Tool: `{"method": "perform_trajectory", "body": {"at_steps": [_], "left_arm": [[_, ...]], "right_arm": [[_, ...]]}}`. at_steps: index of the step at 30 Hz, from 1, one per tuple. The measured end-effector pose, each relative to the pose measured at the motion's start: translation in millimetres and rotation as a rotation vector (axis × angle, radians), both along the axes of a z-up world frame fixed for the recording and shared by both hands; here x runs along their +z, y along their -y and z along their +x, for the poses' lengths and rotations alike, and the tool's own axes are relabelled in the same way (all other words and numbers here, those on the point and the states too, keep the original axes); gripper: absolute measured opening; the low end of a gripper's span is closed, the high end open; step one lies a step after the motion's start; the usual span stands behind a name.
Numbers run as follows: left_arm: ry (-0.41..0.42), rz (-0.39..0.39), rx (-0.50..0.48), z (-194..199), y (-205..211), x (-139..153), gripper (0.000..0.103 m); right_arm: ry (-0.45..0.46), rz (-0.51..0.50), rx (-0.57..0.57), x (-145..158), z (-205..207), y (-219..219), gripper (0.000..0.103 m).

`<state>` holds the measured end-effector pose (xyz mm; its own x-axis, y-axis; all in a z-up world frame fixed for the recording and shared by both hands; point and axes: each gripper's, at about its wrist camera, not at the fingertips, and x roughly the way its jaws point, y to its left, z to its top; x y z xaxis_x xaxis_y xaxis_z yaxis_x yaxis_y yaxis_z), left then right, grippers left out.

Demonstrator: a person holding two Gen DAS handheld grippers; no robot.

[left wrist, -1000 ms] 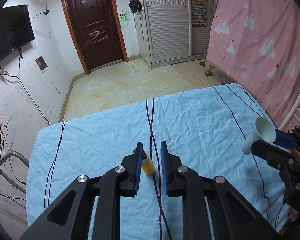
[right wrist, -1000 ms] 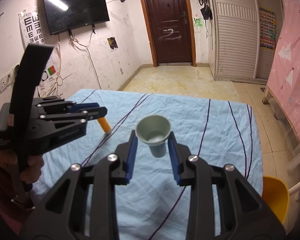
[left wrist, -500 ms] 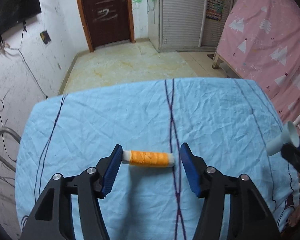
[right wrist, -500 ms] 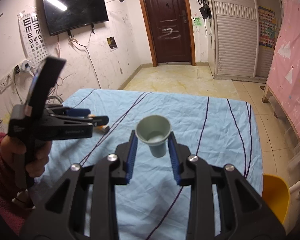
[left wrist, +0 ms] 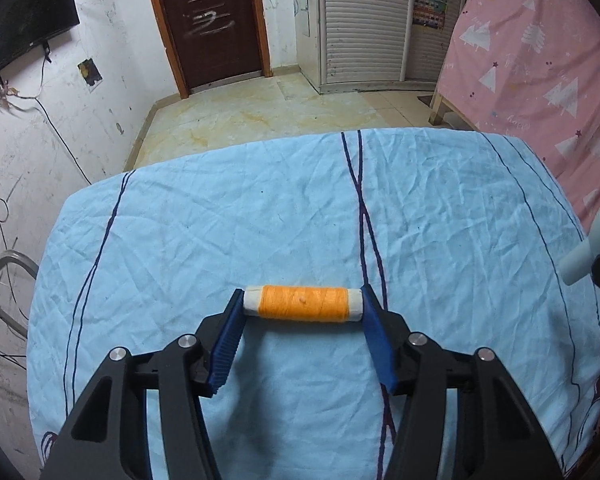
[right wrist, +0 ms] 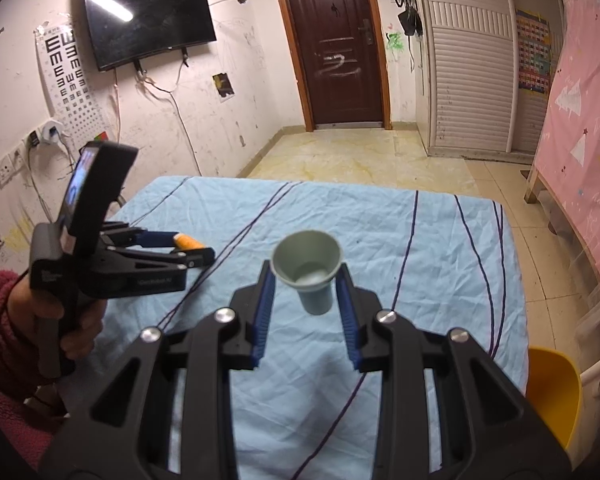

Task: Collect trash
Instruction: 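Lift the orange spool with the left tool while the right tool holds the white cup, then carry the spool and cup to the yellow bucket and release both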

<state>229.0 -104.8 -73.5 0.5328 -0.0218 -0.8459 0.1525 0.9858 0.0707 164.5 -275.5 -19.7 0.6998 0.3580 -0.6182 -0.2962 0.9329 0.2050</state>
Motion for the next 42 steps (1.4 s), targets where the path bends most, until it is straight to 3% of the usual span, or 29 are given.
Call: {"method": "perform_trajectory", "body": {"at_steps": [8, 15, 28, 42], "left_arm": [[0.042, -0.03, -0.029, -12.8, 20.1, 24.2, 0.048], [0.089, -0.046, -0.117, -28.8, 66.3, 54.8, 0.048], [0.178, -0.226, -0.468, -77.6, 202.6, 87.9, 0.048], [0.163, -0.325, -0.724, -101.7, 287.5, 73.1, 0.049]], "right_arm": [[0.027, 0.02, -0.026, 5.9, -8.2, 15.7, 0.029], [0.072, 0.041, -0.098, 13.6, -30.6, 50.7, 0.029], [0.107, 0.042, -0.342, 9.3, -87.0, 149.8, 0.029], [-0.008, 0.063, -0.529, -45.1, -108.2, 217.2, 0.03]]}}
